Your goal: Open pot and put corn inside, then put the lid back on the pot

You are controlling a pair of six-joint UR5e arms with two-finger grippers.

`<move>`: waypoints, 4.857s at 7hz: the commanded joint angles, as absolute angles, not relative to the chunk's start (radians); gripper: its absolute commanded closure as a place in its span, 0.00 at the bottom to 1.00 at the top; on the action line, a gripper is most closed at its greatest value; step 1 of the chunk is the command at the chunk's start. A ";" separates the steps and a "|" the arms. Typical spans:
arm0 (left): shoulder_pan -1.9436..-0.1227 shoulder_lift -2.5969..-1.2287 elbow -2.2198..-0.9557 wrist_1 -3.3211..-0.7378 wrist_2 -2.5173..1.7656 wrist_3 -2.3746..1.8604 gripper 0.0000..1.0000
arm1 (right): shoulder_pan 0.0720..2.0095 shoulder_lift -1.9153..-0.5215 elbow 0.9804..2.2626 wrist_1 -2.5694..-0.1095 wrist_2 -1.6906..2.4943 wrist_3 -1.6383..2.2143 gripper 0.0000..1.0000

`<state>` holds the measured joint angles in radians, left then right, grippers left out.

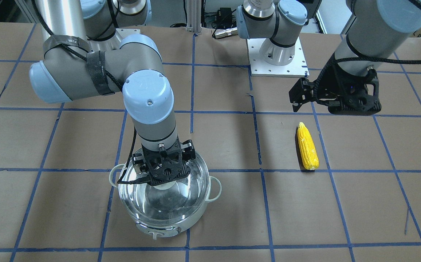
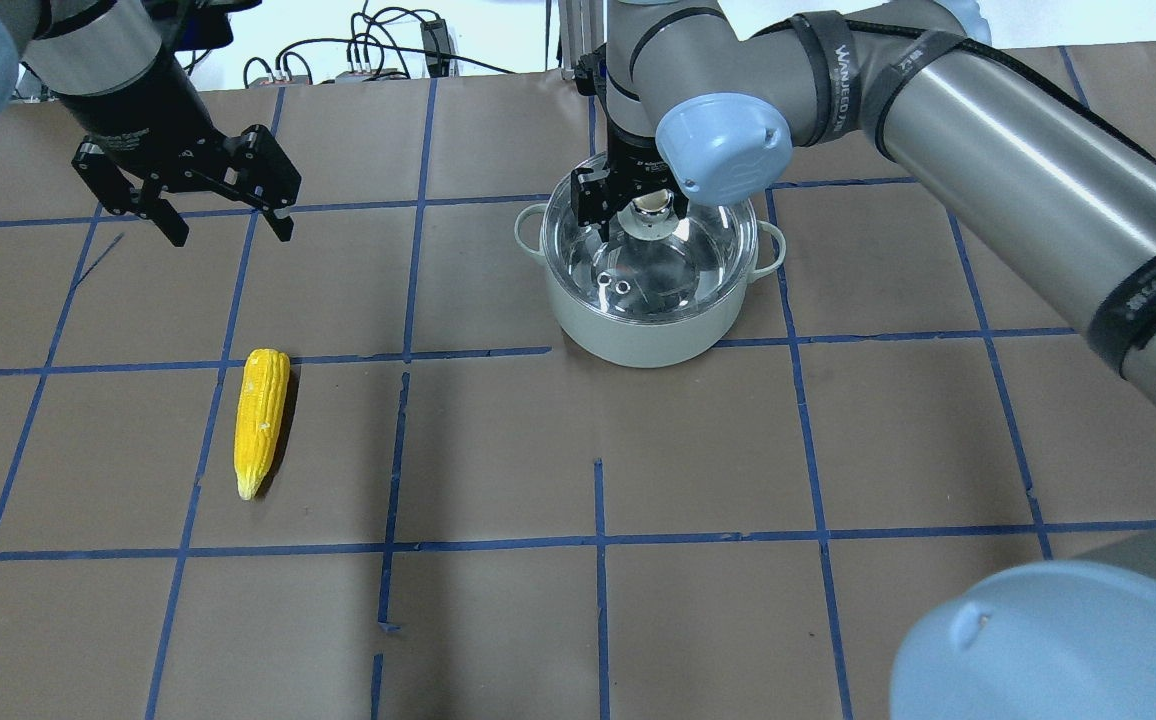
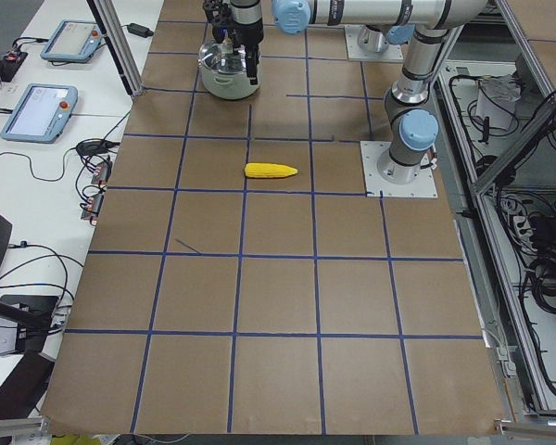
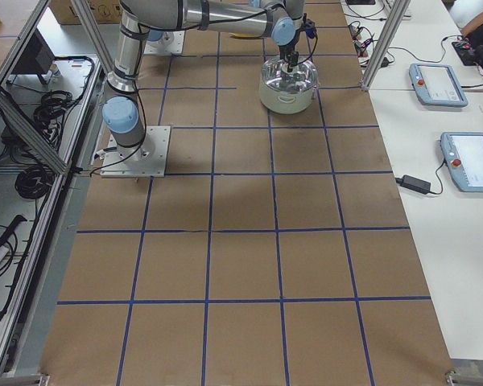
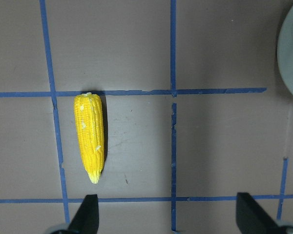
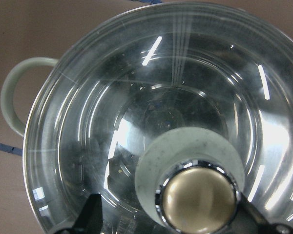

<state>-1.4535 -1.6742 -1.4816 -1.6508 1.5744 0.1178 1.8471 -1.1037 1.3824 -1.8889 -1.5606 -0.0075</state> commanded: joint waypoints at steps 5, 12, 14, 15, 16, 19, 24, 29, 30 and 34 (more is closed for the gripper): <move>-1.338 -1.683 -1.785 -1.386 1.572 0.248 0.01 | 1.838 -1.095 1.326 -1.894 -1.569 -0.008 0.12; -1.325 -1.690 -1.940 -1.279 1.577 0.250 0.01 | 1.842 -1.077 1.336 -1.905 -1.568 -0.012 0.34; -1.325 -1.701 -1.965 -1.258 1.575 0.250 0.01 | 1.839 -1.080 1.342 -1.896 -1.566 -0.017 0.36; -1.325 -1.701 -1.965 -1.253 1.575 0.250 0.01 | 1.839 -1.078 1.342 -1.894 -1.566 -0.031 0.45; -1.325 -1.701 -1.971 -1.256 1.574 0.250 0.01 | 1.836 -1.078 1.344 -1.891 -1.572 -0.035 0.65; -1.252 -1.756 -1.973 -1.171 1.606 0.328 0.01 | 1.830 -1.080 1.324 -1.873 -1.574 -0.035 0.80; -1.250 -1.894 -1.980 -1.013 1.628 0.359 0.06 | 1.685 -1.089 0.981 -1.438 -1.577 -0.066 0.78; -1.262 -1.869 -1.956 -1.002 1.580 0.405 0.98 | 1.525 -1.117 0.940 -1.379 -1.598 -0.080 0.77; -1.278 -1.833 -1.950 -1.014 1.572 0.396 0.98 | 1.491 -1.121 0.939 -1.347 -1.598 -0.100 0.77; -1.550 -1.807 -1.702 -1.203 1.556 -0.011 0.98 | 1.393 -1.131 0.949 -1.316 -1.628 -0.173 0.77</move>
